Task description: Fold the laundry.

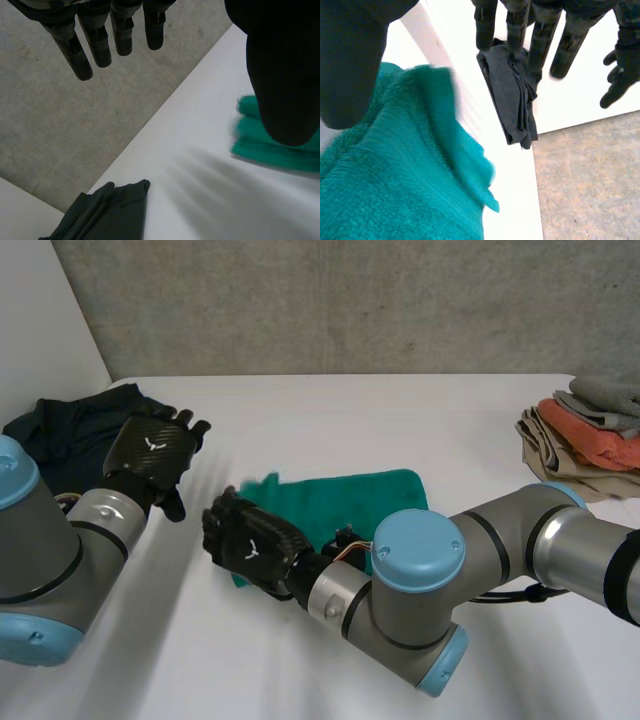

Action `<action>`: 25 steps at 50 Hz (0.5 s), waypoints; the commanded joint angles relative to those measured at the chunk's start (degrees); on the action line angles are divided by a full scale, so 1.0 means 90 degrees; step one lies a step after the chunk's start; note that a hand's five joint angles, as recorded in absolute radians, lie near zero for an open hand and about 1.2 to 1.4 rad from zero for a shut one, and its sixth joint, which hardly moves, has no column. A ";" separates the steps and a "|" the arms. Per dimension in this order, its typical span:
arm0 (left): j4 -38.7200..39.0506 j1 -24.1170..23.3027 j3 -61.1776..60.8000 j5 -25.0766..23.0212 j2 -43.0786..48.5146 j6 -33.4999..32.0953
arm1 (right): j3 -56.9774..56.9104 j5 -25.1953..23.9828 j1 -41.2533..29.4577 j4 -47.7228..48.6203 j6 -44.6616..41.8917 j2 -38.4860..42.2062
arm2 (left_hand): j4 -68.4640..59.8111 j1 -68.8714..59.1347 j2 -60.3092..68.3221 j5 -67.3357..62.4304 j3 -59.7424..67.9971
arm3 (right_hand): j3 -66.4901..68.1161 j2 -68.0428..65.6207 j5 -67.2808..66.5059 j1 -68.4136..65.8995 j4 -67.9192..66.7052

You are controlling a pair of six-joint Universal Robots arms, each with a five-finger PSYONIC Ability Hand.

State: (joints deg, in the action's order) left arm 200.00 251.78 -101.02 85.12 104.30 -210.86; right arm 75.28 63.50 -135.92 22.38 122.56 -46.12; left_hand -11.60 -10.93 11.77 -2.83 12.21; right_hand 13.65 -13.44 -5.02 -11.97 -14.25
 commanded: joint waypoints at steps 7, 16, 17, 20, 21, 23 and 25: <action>0.0063 -0.0991 0.0735 0.0005 0.0353 0.0468 | 0.1264 0.1256 0.1390 -0.0631 0.4231 -0.1847 | 0.0178 0.0104 -0.0197 0.0315 -0.0246 | -0.0406 0.0382 0.0557 0.0219 0.0472; 0.0004 -0.1559 0.1361 0.0092 0.1291 0.0743 | 0.2104 0.1255 0.2416 -0.1100 0.4273 -0.1839 | 0.0178 0.0104 -0.0197 0.0315 -0.0246 | 0.0367 -0.0390 -0.0215 -0.0553 -0.0300; 0.0004 -0.1598 0.1390 0.0093 0.1330 0.0743 | 0.2134 0.1256 0.2504 -0.1100 0.4214 -0.1771 | 0.0178 0.0104 -0.0197 0.0315 -0.0246 | 0.0666 -0.0690 -0.0514 -0.0853 -0.0600; -0.0006 -0.1657 0.1430 0.0102 0.1399 0.0753 | 0.2095 0.1246 0.2739 -0.1120 0.3883 -0.1410 | 0.0178 0.0104 -0.0197 0.0315 -0.0246 | 0.2682 -0.2706 -0.2530 -0.2869 -0.2616; -0.0006 -0.1657 0.1420 0.0102 0.1409 0.0753 | 0.2066 0.1255 0.2768 -0.1120 0.3804 -0.1331 | 0.0178 0.0104 -0.0197 0.0315 -0.0246 | 0.3391 -0.3415 -0.3239 -0.3577 -0.3324; -0.0015 -0.1647 0.1372 0.0102 0.1370 0.0772 | 0.1958 0.1275 0.2817 -0.1120 0.3609 -0.1146 | 0.0178 0.0104 -0.0197 0.0315 -0.0246 | 0.6284 -0.6308 -0.6132 -0.6471 -0.6218; -0.0025 -0.1637 0.1342 0.0112 0.1350 0.0772 | 0.1764 0.1411 0.2807 -0.1100 0.3414 -0.1096 | 0.0178 0.0104 -0.0197 0.0315 -0.0246 | 0.7372 -0.7396 -0.7220 -0.7559 -0.7306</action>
State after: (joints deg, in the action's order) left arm 199.99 236.89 -88.28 86.00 116.78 -203.91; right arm 94.26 74.85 -111.57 12.10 158.58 -59.67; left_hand -11.60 -10.93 11.77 -2.83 12.21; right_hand 40.29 -41.76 -28.82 -36.19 -40.19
